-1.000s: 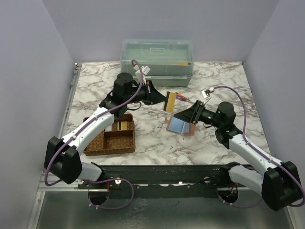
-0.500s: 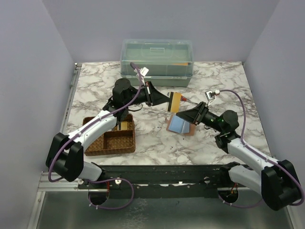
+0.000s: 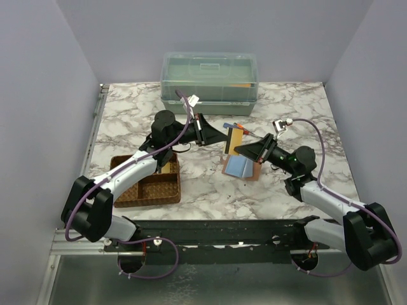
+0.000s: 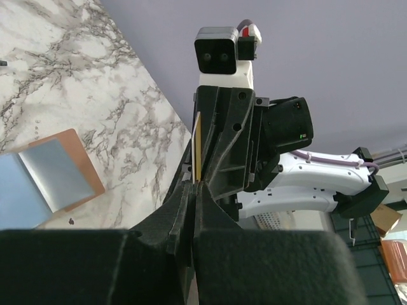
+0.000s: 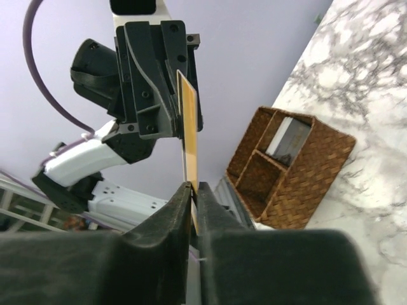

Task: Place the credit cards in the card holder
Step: Pick up the credit card from the storage box, then insert the credit card into the card holder.

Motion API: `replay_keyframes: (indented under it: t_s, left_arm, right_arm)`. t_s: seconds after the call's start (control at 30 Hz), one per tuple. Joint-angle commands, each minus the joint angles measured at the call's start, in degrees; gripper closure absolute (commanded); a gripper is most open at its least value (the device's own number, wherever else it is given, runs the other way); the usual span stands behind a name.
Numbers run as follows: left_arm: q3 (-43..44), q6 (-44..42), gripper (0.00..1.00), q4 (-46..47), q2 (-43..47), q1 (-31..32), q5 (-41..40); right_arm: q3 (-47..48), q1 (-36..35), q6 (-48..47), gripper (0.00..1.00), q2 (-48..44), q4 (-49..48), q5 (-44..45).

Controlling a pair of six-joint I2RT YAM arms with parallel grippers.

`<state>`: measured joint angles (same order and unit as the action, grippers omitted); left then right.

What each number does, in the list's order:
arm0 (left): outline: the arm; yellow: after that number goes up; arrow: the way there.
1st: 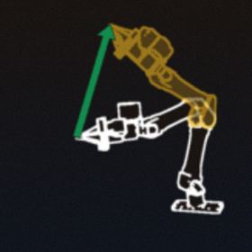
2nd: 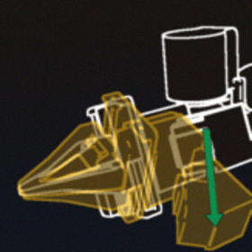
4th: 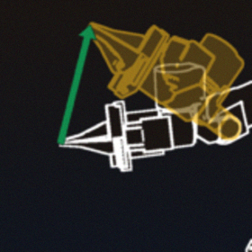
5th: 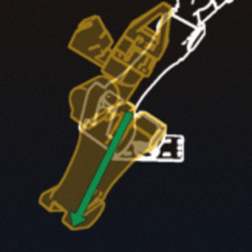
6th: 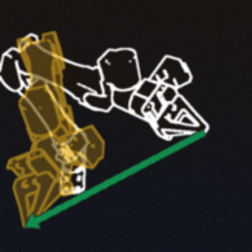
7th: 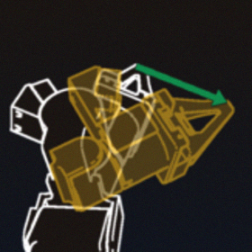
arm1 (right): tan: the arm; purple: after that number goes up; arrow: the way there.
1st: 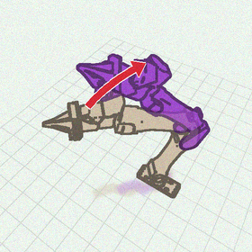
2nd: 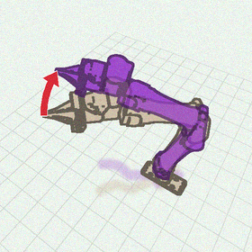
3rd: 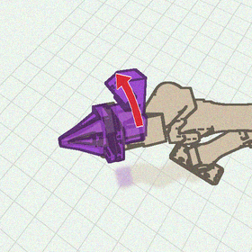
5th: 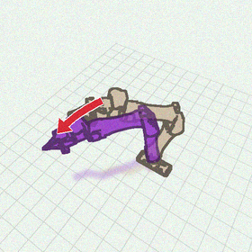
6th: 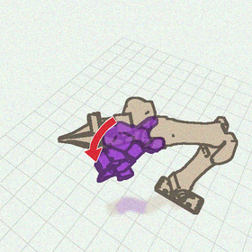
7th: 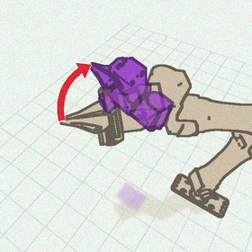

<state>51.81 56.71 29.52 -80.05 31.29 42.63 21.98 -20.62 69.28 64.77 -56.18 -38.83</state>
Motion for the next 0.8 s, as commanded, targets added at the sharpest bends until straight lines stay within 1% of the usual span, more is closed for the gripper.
replay_keyframes:
  t_s: [0.0, 0.07, 0.1, 0.13, 0.17, 0.2, 0.23, 0.27, 0.3, 0.4, 0.43, 0.5, 0.6, 0.7, 0.77]
  left_arm:
    - [-0.3, 0.7, 1.0, 2.8, -0.3, 0.8, 0.4]
    - [-0.7, 1.6, 1.0, 2.7, -0.8, 0.9, 0.1]
    - [-0.7, 1.9, 0.97, 1.9, -1.2, 0.8, 0.0]
    - [-0.5, 1.8, 0.85, 0.3, -1.5, 0.8, -0.5]
    - [-0.2, 1.3, 0.71, -2.7, -1.9, 0.8, -1.1]
    - [0.4, 0.2, 0.61, -6.4, -2.2, 0.8, -1.7]
    - [1.4, -2.1, 0.53, -10.3, -2.6, 0.8, -2.6]
    - [2.7, -4.2, 0.48, -15.7, -3.0, 0.7, -4.0]
    - [4.5, -6.8, 0.45, -21.6, -3.6, 0.7, -6.0]
    - [9.6, -11.3, 0.44, -36.7, -6.3, 0.7, -12.3]
    - [10.7, -11.7, 0.43, -38.4, -7.5, 0.7, -12.8]
    - [12.1, -10.9, 0.43, -39.0, -10.1, 0.7, -11.0]
    - [15.1, -9.7, 0.49, -39.1, -15.3, 1.8, -8.5]
    - [17.8, -10.0, 0.52, -39.1, -20.4, 3.5, -8.3]
    - [19.6, -10.1, 0.56, -39.2, -23.7, 4.3, -7.7]
  right_arm:
    - [-0.1, -0.2, 0.4, 0.97, -0.5, -2.4, 1.1]
    - [-0.3, -0.2, -0.2, 1.0, -1.4, 0.0, 1.3]
    - [-0.7, -0.1, -0.5, 1.0, -2.1, 1.9, 1.9]
    - [-1.1, 0.0, -1.0, 1.0, -3.4, 5.6, 2.9]
    - [-1.0, 0.1, -3.0, 1.0, -4.9, 11.4, 4.5]
    - [-0.4, 0.2, -5.2, 1.0, -6.5, 19.5, 6.8]
    - [0.4, 0.5, -7.7, 1.0, -7.6, 26.6, 8.7]
    - [1.2, 1.2, -10.0, 1.0, -8.4, 33.4, 10.3]
    - [1.7, 1.8, -12.4, 1.0, -8.8, 38.8, 11.3]
    - [3.7, 4.1, -19.2, 1.0, -7.3, 50.6, 12.6]
    - [4.7, 4.6, -21.3, 1.0, -5.9, 54.0, 12.7]
    - [6.4, 4.9, -25.1, 1.0, -3.2, 58.5, 12.5]
    - [8.4, 5.0, -28.7, 1.0, 0.7, 62.2, 13.0]
    - [9.4, 5.3, -30.2, 1.0, 2.6, 64.0, 14.3]
    - [9.2, 6.1, -30.5, 1.0, 4.0, 64.3, 13.5]
